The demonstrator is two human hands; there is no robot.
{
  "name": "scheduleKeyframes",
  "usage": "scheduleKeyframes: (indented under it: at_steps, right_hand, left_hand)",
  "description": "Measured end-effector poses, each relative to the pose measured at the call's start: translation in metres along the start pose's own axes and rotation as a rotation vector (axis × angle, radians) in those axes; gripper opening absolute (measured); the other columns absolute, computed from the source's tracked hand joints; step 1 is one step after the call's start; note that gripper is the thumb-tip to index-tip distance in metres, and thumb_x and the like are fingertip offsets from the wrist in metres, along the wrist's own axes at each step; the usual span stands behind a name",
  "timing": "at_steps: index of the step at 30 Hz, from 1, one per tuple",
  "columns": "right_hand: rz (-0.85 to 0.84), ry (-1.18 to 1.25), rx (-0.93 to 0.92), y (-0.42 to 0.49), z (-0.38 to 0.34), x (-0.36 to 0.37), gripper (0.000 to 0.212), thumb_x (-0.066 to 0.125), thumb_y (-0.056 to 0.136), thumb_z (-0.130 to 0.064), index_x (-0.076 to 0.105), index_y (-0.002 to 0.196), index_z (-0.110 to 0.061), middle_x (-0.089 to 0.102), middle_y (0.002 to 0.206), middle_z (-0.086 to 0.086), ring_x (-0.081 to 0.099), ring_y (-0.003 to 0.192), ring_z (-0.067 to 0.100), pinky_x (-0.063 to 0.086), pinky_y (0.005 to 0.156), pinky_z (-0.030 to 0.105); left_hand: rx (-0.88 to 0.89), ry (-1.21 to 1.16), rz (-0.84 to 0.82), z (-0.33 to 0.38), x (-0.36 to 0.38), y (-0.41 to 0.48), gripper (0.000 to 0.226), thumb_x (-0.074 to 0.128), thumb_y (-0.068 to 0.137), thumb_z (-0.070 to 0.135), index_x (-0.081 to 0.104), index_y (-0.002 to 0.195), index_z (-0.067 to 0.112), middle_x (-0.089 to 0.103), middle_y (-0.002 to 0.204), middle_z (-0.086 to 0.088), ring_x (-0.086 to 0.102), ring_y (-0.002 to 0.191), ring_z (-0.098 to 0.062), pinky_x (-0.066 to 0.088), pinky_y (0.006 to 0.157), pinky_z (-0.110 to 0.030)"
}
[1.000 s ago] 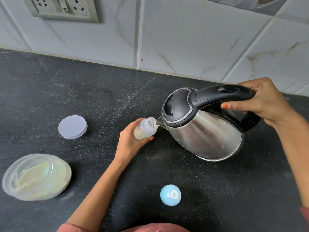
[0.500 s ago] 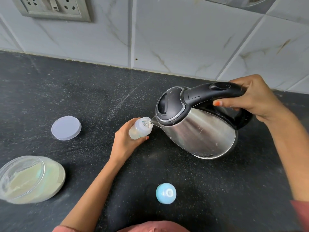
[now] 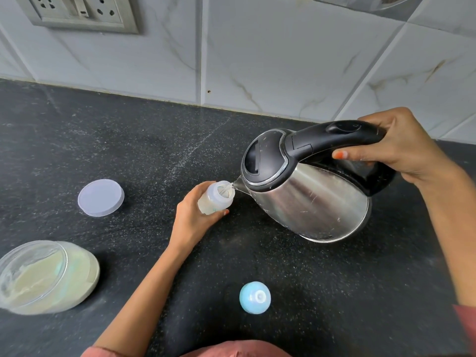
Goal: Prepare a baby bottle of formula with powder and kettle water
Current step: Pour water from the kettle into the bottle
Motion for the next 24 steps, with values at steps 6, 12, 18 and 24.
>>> scheduleKeyframes:
  at_steps: [6, 12, 18, 24]
  right_hand:
    - [-0.003, 0.001, -0.017, -0.0012, -0.0019, 0.0002, 0.014, 0.075, 0.045, -0.032, 0.070, 0.057, -0.038, 0.055, 0.040, -0.015, 0.044, 0.035, 0.001, 0.034, 0.039, 0.009]
    - [-0.002, 0.007, -0.013, -0.0024, -0.0010, 0.0005, 0.014, 0.075, 0.045, -0.034, 0.070, 0.057, -0.037, 0.055, 0.040, -0.014, 0.043, 0.035, 0.000, 0.034, 0.039, 0.009]
    - [-0.005, 0.008, -0.025, -0.0030, -0.0036, 0.0002, 0.013, 0.074, 0.046, -0.031, 0.069, 0.055, -0.039, 0.054, 0.039, -0.016, 0.045, 0.034, 0.000, 0.034, 0.038, 0.008]
    - [-0.005, 0.003, -0.034, -0.0028, -0.0048, -0.0007, 0.015, 0.074, 0.048, -0.028, 0.069, 0.055, -0.040, 0.054, 0.039, -0.017, 0.044, 0.034, -0.001, 0.033, 0.039, 0.007]
  left_hand:
    - [0.005, -0.021, 0.000, -0.0029, 0.0009, 0.0004, 0.060, 0.085, 0.062, 0.011, 0.057, 0.113, 0.024, 0.059, 0.110, 0.019, 0.053, 0.105, -0.003, 0.033, 0.086, 0.000]
    - [0.014, -0.024, 0.007, -0.0028, 0.0015, -0.0005, 0.061, 0.085, 0.061, 0.012, 0.053, 0.108, 0.036, 0.054, 0.106, 0.031, 0.053, 0.103, -0.001, 0.034, 0.085, -0.001]
    - [0.019, -0.021, 0.010, -0.0043, 0.0018, 0.0002, 0.061, 0.085, 0.061, 0.012, 0.054, 0.110, 0.032, 0.055, 0.107, 0.029, 0.054, 0.106, -0.005, 0.037, 0.089, -0.018]
    - [0.021, -0.024, 0.007, -0.0043, 0.0015, -0.0004, 0.061, 0.085, 0.061, 0.012, 0.054, 0.110, 0.031, 0.054, 0.107, 0.030, 0.054, 0.106, -0.005, 0.036, 0.089, -0.015]
Point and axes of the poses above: each hand's wrist, its own y-axis towards the middle knuckle, its own x-axis out of the palm, z = x × y, the point moved 4 cm from there along y, towards the middle knuckle
